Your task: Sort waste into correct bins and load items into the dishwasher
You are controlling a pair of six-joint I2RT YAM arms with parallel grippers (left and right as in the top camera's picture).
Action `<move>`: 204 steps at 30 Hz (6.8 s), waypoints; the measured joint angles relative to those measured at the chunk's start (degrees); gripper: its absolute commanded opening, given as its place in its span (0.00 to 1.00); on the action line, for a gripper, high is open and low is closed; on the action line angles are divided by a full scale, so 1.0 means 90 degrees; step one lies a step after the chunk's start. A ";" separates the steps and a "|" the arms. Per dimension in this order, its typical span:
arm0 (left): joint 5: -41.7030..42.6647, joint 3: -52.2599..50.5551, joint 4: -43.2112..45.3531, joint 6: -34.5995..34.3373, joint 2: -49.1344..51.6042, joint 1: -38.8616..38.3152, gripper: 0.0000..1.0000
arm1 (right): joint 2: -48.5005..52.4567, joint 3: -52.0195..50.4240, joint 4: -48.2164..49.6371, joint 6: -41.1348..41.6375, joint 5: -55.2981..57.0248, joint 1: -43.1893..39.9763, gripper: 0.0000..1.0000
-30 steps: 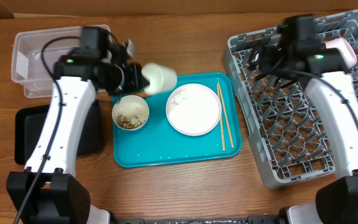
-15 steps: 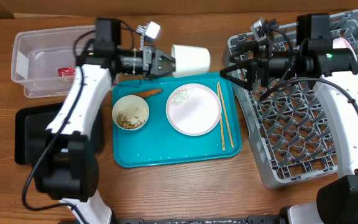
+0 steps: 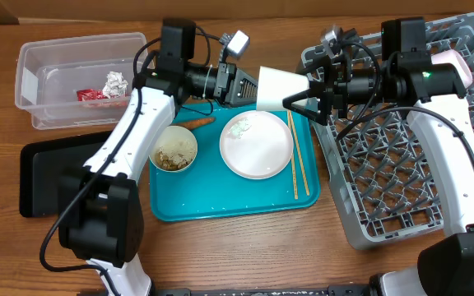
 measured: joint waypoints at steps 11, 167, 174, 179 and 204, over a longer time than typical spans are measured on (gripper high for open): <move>-0.0185 0.0000 0.0002 -0.0124 0.0002 -0.0063 0.05 | 0.0000 0.0000 0.0024 -0.0029 -0.0095 0.0007 0.57; -0.9039 0.0032 -0.2837 0.3271 0.0884 -0.1195 0.62 | 0.0787 -0.0153 -0.1501 0.4282 0.7689 0.1290 0.83; -0.9044 0.0032 -0.2759 0.3276 0.1013 -0.1195 0.57 | 0.0325 -0.0153 -0.1513 0.4318 0.7706 0.1069 0.83; -0.9066 0.0032 -0.2759 0.3298 0.1083 -0.1195 0.23 | 0.0136 -0.0153 -0.1547 0.4335 0.7723 0.0928 0.83; -1.0278 0.2504 -0.4367 0.2883 0.0304 0.0916 0.04 | 0.0102 -0.0153 -0.1562 0.4330 0.7849 0.0792 0.84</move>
